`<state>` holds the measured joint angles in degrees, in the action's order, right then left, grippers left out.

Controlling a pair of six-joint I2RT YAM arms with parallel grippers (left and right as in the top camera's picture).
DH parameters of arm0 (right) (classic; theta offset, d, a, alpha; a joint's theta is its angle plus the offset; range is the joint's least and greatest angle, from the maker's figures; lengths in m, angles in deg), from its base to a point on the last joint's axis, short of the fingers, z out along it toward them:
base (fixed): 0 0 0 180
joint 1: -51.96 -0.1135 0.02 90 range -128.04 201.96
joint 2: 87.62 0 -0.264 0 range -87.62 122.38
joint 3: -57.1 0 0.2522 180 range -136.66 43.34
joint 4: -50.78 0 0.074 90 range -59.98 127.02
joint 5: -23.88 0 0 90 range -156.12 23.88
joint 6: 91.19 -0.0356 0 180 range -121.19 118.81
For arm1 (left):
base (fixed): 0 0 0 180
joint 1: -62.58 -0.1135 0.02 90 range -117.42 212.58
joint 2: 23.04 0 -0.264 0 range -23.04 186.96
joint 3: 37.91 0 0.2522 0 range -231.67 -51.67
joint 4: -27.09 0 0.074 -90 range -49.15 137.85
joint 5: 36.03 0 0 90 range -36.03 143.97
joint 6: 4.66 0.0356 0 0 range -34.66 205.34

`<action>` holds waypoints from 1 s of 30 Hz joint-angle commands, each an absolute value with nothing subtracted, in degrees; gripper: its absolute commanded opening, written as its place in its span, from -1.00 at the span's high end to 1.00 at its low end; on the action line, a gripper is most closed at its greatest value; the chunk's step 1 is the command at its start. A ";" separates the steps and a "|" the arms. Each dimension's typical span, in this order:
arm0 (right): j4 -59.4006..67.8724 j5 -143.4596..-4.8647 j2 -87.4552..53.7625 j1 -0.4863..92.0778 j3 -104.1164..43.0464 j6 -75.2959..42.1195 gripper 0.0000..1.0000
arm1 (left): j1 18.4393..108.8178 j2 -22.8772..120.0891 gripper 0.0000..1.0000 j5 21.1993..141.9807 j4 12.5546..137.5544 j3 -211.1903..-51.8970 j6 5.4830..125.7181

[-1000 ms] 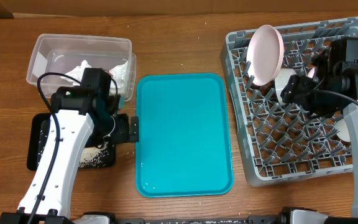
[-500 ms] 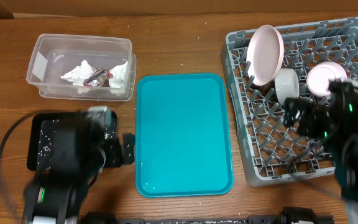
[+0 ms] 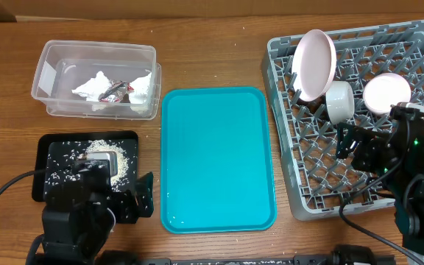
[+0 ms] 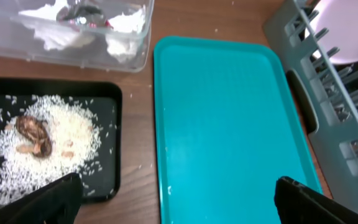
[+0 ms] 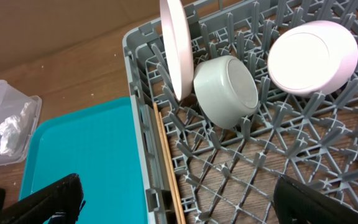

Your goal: Sort waste into correct bins and load items into the dishwasher

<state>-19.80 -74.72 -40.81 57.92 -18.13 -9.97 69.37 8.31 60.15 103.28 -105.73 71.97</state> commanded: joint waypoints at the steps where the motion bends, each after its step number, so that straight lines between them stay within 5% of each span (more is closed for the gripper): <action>1: -19.88 -74.59 -40.33 58.13 -17.56 -9.73 -1.00 | 69.67 8.36 -0.99 59.36 104.51 -104.94 71.43; 18: -20.39 -74.57 -39.22 57.22 -16.64 -9.70 -1.00 | 69.67 8.36 -0.99 59.36 105.38 -104.94 71.40; 30: -20.21 -70.68 -59.26 49.02 -15.97 -9.70 -1.00 | 69.67 8.36 -0.99 59.34 105.38 -104.94 71.43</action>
<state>-20.58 -72.07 -55.48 49.37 -16.62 -9.92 69.37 8.31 59.91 105.58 -105.47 71.97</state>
